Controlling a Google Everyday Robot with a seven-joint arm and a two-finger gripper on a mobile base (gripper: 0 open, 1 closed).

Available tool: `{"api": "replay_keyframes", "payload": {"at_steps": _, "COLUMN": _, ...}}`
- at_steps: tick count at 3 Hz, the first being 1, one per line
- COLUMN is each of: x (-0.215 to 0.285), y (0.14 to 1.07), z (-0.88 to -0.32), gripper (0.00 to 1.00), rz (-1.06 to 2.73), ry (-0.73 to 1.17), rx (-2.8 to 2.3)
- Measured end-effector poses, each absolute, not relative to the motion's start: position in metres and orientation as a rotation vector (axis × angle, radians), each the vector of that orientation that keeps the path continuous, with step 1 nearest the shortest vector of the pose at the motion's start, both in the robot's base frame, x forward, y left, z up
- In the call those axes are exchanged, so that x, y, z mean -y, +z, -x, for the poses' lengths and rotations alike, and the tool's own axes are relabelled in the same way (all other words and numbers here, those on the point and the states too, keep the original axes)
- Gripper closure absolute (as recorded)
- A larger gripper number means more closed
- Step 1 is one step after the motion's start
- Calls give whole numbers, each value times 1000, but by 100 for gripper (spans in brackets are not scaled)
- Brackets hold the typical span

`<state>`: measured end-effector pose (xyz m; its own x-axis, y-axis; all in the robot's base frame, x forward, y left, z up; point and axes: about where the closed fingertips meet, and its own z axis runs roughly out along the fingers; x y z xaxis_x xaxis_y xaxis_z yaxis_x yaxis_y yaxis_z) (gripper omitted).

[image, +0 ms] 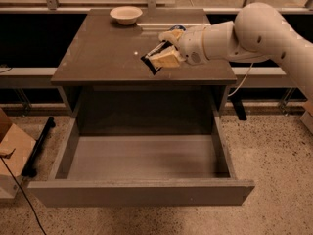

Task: Pick rxbar chocolate from top drawer and place on counter

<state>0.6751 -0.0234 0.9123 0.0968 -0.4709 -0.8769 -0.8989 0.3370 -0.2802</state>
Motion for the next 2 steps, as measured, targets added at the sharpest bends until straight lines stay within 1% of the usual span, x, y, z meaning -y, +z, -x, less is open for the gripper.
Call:
{"api": "replay_keyframes", "payload": {"at_steps": 1, "x": 42, "y": 883, "z": -717, "gripper": 96, "rz": 1250, "ry": 501, "rx": -1667}}
{"api": "replay_keyframes", "payload": {"at_steps": 2, "x": 57, "y": 868, "z": -739, "gripper": 73, "rz": 1227, "ry": 482, "rx": -1741}}
